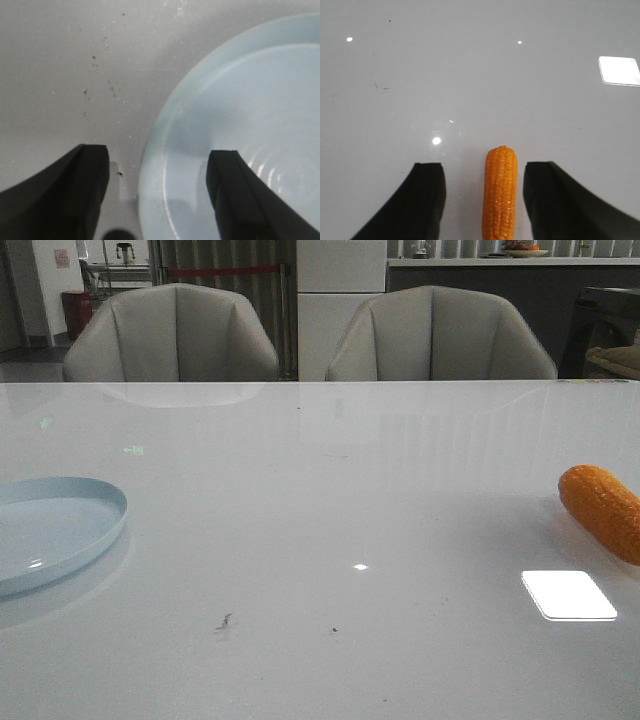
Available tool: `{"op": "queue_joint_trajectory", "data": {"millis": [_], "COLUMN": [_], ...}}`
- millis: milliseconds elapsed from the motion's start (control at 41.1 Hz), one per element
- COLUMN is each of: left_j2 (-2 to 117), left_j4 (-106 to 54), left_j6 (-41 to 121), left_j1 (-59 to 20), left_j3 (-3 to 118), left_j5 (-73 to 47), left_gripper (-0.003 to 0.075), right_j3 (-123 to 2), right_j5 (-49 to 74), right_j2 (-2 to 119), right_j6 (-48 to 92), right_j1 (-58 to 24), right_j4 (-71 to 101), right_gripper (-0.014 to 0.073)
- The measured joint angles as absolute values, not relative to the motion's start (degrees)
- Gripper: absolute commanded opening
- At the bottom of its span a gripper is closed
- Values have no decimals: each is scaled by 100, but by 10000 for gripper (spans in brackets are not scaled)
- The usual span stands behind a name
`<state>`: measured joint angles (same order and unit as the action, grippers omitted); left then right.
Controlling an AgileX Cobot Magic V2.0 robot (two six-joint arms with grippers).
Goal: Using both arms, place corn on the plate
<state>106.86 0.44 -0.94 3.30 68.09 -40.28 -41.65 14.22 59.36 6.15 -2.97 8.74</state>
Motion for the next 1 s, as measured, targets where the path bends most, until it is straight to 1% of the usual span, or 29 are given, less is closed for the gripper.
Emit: {"op": "queue_joint_trajectory", "data": {"millis": [438,487,535,608,633,657,706,730,827,998], "left_j2": [10955,10955,10955,10955,10955,10955,10955,10955,10955,10955], "left_j4": [0,0,0,0,0,0,0,0,0,0], "left_j6": [-94,-94,-94,-94,-94,-94,-94,-94,-94,-94], "left_j1": [330,330,330,330,330,330,330,330,330,330], "left_j3": [6831,6831,6831,6840,6840,6840,6840,6840,6867,6991], "left_j5": [-3981,-3981,-3981,-3981,-3981,-3981,-3981,-3981,-3981,-4113], "left_gripper": [466,422,353,193,106,75,111,114,94,96], "right_j3": [-4165,-4165,-4165,-4165,-4165,-4165,-4165,-4165,-4165,-4165], "right_j5": [1422,1422,1422,1422,1422,1422,1422,1422,1432,1432], "right_j2": [5936,5936,5936,5936,5936,5936,5936,5936,5936,5936], "right_j6": [615,615,615,615,615,615,615,615,615,615], "right_j1": [-297,-297,-297,-297,-297,-297,-297,-297,-297,-297], "right_j4": [874,874,874,874,874,874,874,874,874,874], "right_gripper": [466,466,466,466,466,466,466,466,466,466]}}
